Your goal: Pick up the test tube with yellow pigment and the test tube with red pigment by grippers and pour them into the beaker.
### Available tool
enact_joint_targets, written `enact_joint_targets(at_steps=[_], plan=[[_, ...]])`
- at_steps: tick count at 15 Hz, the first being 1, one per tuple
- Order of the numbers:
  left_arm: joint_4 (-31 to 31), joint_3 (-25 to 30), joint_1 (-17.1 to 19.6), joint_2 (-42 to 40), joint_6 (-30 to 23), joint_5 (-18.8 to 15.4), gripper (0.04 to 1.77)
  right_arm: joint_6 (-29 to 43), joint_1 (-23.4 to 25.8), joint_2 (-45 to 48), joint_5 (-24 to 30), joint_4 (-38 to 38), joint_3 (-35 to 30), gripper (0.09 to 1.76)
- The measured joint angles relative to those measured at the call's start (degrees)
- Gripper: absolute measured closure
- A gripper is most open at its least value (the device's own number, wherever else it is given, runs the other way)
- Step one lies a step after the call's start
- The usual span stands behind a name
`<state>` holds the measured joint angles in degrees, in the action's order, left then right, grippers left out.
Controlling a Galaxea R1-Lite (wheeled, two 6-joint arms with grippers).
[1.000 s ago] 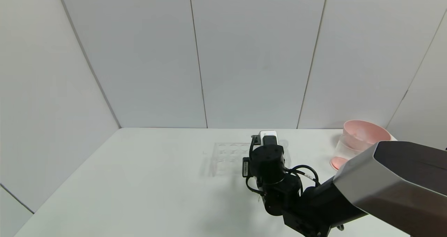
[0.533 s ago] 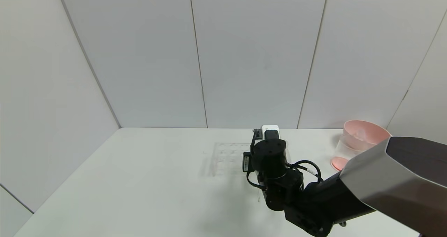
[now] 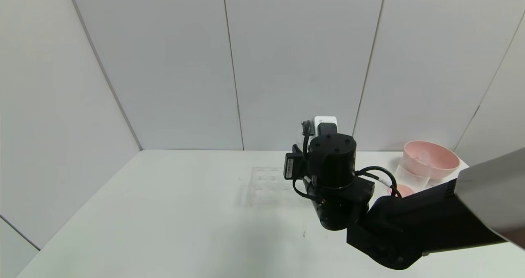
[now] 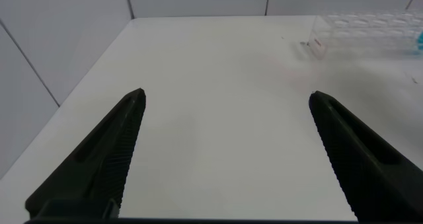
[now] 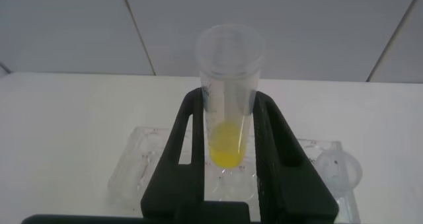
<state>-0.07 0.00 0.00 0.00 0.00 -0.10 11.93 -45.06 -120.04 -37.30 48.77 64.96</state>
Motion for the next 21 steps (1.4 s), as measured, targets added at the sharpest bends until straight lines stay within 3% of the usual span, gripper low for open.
enact_joint_targets(at_steps=[4, 7, 9, 14, 21], plan=[[0.0, 0.0, 0.0, 0.0, 0.0, 0.0, 0.05, -0.7, 2.4, 4.9, 1.4, -0.5, -0.6, 1.35], [0.0, 0.0, 0.0, 0.0, 0.0, 0.0, 0.05, -3.0, 8.9, 9.2, 2.3, -0.1, -4.9, 1.35], [0.0, 0.0, 0.0, 0.0, 0.0, 0.0, 0.05, -4.1, 14.9, 12.2, 5.7, 0.0, -8.1, 1.35], [0.0, 0.0, 0.0, 0.0, 0.0, 0.0, 0.05, -8.6, 32.3, 17.0, 18.9, 1.3, -15.7, 1.35], [0.0, 0.0, 0.0, 0.0, 0.0, 0.0, 0.05, -19.8, 56.0, 17.6, 40.4, 15.0, -26.7, 1.35]])
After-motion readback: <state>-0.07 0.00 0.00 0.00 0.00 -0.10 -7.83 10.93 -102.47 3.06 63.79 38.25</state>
